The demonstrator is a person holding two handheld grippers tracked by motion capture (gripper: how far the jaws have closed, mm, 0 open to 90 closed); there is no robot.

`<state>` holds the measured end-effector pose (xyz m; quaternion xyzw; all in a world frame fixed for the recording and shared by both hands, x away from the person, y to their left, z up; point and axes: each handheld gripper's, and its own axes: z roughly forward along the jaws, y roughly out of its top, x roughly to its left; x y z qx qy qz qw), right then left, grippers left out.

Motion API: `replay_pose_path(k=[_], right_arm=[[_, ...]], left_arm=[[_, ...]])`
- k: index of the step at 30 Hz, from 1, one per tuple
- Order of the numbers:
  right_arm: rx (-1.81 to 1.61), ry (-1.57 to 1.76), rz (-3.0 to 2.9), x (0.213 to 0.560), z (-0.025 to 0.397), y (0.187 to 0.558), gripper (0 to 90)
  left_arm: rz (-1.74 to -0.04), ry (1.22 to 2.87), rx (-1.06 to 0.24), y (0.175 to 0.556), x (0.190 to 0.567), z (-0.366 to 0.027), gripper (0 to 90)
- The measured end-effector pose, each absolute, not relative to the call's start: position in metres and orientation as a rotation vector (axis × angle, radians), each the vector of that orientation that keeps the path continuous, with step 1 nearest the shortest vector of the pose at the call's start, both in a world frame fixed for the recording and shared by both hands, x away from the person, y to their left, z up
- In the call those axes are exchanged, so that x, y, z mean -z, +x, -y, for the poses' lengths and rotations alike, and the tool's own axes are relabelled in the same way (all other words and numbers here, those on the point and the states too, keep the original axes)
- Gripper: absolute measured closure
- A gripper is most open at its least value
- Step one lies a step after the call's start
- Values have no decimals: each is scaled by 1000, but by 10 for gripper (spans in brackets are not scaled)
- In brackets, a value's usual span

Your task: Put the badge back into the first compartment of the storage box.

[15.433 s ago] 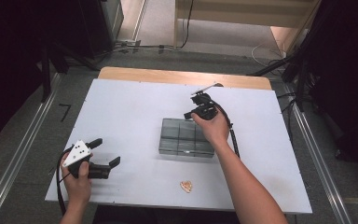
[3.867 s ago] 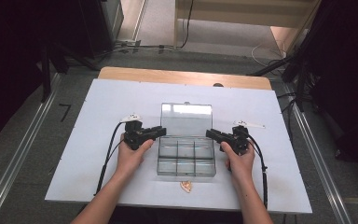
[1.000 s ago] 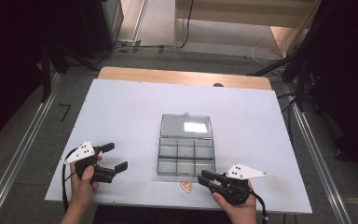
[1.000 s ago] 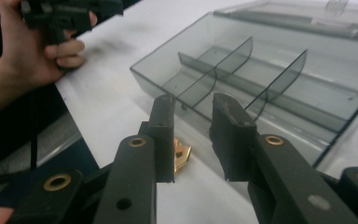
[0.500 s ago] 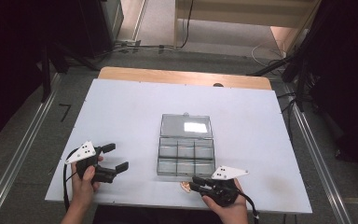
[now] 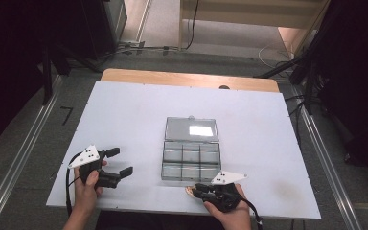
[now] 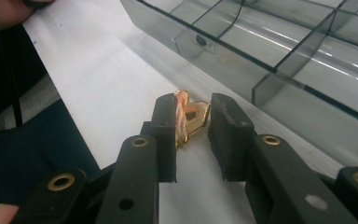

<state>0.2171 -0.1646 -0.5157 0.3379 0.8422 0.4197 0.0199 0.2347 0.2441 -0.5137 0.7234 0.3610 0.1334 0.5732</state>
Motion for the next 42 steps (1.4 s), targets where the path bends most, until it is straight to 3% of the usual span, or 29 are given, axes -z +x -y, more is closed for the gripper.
replay_pose_path(k=[7, 24, 42], right_arm=[[-1236, 1027, -2607, 517, 158, 214, 695], [-1324, 851, -2656, 514, 154, 208, 868], [-1361, 826, -2619, 502, 149, 202, 873]], left_arm=[[-844, 1707, -321, 235, 514, -242, 23], [-845, 1721, -328, 235, 514, -241, 24], [-841, 1719, -332, 234, 514, -240, 24]])
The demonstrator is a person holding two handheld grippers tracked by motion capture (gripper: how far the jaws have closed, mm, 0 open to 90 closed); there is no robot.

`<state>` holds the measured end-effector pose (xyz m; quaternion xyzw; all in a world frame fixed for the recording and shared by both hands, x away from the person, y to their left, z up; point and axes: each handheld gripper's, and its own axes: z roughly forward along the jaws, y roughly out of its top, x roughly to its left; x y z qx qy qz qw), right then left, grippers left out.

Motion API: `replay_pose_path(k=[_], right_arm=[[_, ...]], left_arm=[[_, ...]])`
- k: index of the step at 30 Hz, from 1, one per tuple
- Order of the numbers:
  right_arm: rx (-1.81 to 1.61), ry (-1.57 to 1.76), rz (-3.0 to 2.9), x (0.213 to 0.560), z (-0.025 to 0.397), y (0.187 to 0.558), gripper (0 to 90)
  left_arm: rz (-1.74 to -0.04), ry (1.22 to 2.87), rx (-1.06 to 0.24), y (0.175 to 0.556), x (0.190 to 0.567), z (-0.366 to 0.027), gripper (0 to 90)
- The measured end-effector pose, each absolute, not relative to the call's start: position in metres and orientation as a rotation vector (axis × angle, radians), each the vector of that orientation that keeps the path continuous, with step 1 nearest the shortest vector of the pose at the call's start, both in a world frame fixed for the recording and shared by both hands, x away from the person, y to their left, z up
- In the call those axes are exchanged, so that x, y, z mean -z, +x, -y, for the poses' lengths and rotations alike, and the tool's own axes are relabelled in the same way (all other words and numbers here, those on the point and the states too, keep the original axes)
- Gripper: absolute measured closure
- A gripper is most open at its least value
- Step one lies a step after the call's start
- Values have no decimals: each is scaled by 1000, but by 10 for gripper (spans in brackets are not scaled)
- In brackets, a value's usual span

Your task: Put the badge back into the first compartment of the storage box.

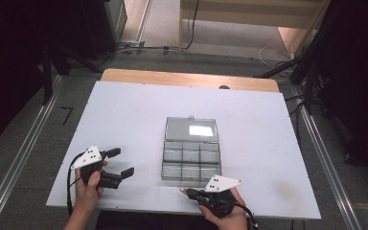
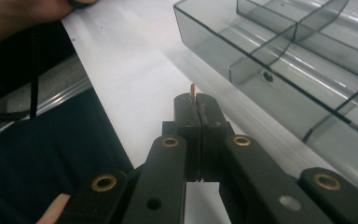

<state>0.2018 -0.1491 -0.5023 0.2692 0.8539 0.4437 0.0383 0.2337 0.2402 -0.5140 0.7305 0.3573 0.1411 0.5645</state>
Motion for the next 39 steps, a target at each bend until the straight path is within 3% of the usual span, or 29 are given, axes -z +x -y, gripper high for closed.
replay_pose_path(k=[39], right_arm=[[-1503, 866, -2513, 454, 143, 222, 873]], left_arm=[[-837, 1718, -345, 232, 514, -239, 25]])
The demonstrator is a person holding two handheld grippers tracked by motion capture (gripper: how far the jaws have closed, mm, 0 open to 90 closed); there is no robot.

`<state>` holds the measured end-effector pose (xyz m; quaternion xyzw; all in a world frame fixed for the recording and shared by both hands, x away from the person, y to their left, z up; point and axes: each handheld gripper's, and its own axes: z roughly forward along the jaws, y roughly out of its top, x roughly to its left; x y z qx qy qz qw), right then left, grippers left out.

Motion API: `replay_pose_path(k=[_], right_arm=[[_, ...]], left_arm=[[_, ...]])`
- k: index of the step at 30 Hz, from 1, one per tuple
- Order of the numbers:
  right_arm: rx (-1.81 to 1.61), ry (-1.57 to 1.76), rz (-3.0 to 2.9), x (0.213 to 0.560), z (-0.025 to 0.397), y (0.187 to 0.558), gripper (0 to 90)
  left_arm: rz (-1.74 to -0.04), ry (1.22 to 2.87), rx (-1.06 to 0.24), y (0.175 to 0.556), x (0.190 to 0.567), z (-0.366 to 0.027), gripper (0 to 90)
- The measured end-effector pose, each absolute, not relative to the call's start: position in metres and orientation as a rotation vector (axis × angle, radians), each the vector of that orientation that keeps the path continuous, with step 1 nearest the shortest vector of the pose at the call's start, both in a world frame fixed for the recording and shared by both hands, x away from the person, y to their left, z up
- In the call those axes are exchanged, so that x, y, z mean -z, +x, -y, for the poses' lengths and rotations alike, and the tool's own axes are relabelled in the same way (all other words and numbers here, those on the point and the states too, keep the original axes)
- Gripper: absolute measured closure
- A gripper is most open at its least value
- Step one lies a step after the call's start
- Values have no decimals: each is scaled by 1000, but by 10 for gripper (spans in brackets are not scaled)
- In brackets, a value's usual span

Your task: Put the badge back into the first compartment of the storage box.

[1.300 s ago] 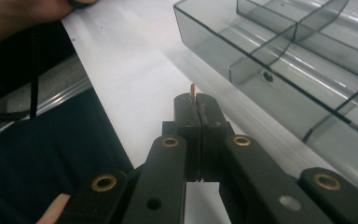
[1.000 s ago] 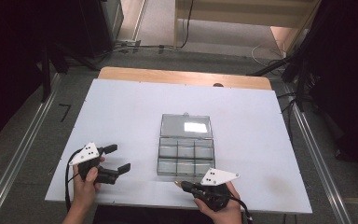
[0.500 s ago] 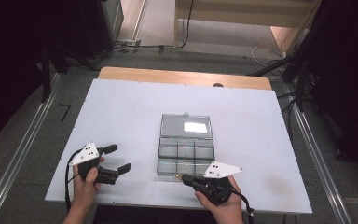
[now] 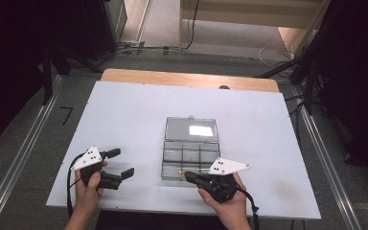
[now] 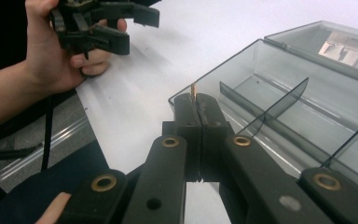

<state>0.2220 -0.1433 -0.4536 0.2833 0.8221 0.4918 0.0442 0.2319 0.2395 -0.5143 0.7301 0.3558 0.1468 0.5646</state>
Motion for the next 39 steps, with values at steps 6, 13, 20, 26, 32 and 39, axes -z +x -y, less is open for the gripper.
replay_pose_path(k=[6, 13, 20, 26, 32, 39], right_arm=[[-1511, 867, -2504, 448, 142, 227, 873], [-1518, 863, -2498, 443, 140, 233, 873], [-1521, 861, -2493, 439, 136, 239, 873], [-1522, 859, -2492, 436, 133, 244, 873], [-1526, 861, -2486, 433, 130, 250, 873], [-1540, 876, -2482, 431, 125, 258, 873]], left_arm=[[-836, 1719, -345, 232, 514, -240, 24], [-836, 1721, -346, 232, 514, -239, 24], [-835, 1718, -344, 232, 514, -240, 24], [-835, 1718, -343, 232, 514, -240, 25], [-834, 1717, -342, 232, 514, -240, 24], [-834, 1717, -341, 232, 514, -240, 24]])
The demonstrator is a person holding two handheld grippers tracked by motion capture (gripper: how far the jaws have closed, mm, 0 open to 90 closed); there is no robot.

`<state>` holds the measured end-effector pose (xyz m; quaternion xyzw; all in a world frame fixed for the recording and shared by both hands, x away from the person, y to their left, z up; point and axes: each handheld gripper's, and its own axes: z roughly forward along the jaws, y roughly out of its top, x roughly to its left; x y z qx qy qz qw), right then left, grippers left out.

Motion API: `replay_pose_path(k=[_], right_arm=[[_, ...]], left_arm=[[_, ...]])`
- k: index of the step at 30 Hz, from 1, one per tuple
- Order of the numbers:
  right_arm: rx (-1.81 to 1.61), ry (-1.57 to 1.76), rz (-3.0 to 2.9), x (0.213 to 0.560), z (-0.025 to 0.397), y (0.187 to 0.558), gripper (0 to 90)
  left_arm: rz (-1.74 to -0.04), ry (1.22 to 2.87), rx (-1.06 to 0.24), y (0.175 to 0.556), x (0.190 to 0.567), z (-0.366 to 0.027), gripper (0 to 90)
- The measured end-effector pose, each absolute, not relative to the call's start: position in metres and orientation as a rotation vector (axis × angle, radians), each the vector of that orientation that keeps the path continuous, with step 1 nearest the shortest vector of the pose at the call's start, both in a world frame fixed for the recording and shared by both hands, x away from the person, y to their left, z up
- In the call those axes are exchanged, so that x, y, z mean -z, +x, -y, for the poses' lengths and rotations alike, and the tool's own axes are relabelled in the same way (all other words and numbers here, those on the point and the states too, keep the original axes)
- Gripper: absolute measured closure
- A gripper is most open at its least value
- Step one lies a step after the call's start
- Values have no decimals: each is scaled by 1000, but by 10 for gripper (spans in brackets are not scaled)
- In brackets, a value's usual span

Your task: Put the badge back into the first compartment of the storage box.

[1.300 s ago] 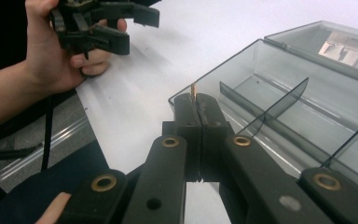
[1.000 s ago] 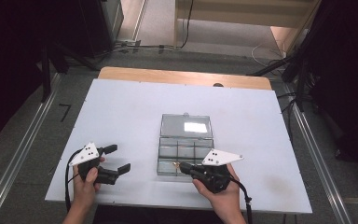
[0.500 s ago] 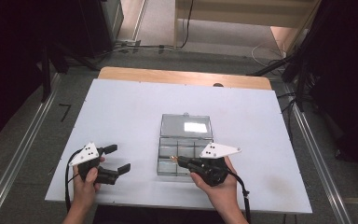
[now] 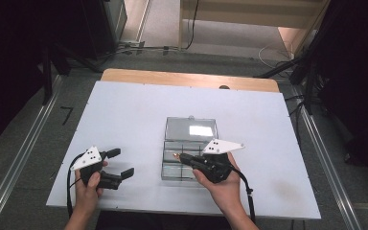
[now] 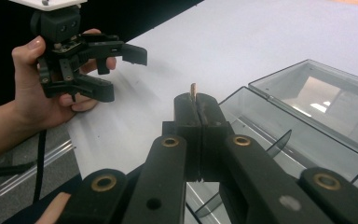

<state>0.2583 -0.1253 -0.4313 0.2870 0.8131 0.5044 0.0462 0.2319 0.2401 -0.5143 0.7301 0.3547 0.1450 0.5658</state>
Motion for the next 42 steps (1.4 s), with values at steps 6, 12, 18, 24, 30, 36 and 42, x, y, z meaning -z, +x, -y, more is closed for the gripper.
replay_pose_path(k=[6, 12, 18, 24, 30, 36, 42], right_arm=[[-1534, 874, -2482, 431, 121, 265, 873], [-1534, 890, -2480, 432, 118, 273, 873], [-1534, 901, -2479, 432, 114, 280, 873], [-1531, 917, -2482, 434, 112, 287, 874], [-1527, 932, -2482, 437, 110, 294, 873], [-1523, 956, -2484, 440, 108, 301, 873], [-1513, 983, -2491, 446, 106, 308, 873]], left_arm=[[-833, 1714, -340, 232, 514, -240, 24], [-832, 1714, -341, 232, 514, -240, 24], [-832, 1712, -340, 232, 514, -240, 24], [-832, 1713, -341, 232, 514, -240, 25], [-832, 1714, -341, 232, 514, -240, 24], [-833, 1712, -341, 232, 514, -241, 24], [-832, 1711, -341, 232, 514, -240, 24]])
